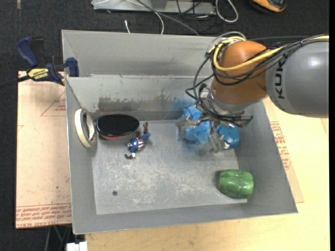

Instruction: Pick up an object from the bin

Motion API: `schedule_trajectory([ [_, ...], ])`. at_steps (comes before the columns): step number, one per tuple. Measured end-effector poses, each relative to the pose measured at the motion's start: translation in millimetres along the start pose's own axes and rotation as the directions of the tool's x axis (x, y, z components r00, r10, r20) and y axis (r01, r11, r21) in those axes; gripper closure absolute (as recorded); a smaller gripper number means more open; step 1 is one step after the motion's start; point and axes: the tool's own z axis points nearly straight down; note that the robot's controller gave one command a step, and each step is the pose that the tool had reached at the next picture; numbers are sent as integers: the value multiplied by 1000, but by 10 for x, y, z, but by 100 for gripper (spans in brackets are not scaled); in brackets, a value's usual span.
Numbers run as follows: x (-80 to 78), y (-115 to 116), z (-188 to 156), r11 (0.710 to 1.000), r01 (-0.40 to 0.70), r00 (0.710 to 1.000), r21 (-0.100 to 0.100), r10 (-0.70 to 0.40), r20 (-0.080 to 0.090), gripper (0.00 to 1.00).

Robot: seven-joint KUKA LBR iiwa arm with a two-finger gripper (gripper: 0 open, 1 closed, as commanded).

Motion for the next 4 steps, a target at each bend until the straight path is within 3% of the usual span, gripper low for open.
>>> schedule_trajectory([
  [1,-262,-121,-216,966,257,966,0,-257,4,100],
  [2,-262,-120,-216,966,257,966,0,-257,4,100],
  [3,-282,-121,-1055,967,256,967,11,-256,11,100],
  [4,-249,-97,-1227,963,268,963,-10,-268,4,100],
])
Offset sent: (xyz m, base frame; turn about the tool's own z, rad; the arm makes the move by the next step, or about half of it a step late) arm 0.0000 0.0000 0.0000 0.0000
